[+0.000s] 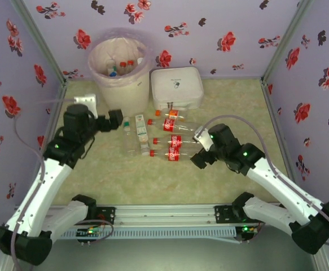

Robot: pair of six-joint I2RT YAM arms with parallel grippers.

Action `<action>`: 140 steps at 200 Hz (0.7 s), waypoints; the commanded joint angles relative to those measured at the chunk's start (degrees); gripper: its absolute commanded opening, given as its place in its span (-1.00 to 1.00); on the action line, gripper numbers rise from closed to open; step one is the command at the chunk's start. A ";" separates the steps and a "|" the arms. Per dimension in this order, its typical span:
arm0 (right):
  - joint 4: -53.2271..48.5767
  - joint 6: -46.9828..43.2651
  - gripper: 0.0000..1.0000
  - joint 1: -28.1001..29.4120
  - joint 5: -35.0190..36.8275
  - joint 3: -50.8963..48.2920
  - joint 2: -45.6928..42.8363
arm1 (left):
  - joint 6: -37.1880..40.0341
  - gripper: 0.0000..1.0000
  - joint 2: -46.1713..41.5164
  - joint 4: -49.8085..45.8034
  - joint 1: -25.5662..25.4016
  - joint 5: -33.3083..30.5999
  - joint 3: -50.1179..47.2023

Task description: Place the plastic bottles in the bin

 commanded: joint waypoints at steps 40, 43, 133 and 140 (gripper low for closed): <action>-8.67 -19.88 0.99 1.57 7.18 5.98 12.46 | -23.13 0.99 -11.12 13.25 -0.29 7.37 -20.81; -8.64 -20.44 0.99 1.75 7.25 6.06 13.20 | -23.69 0.99 -11.27 13.75 -0.25 7.73 -21.68; 11.62 -26.55 0.99 6.84 15.19 -0.80 27.45 | -25.84 0.96 -9.20 19.32 -0.36 9.67 -25.80; 12.98 -26.51 0.99 6.80 14.17 -1.03 27.86 | -25.73 0.95 -9.54 19.16 -0.32 9.77 -25.99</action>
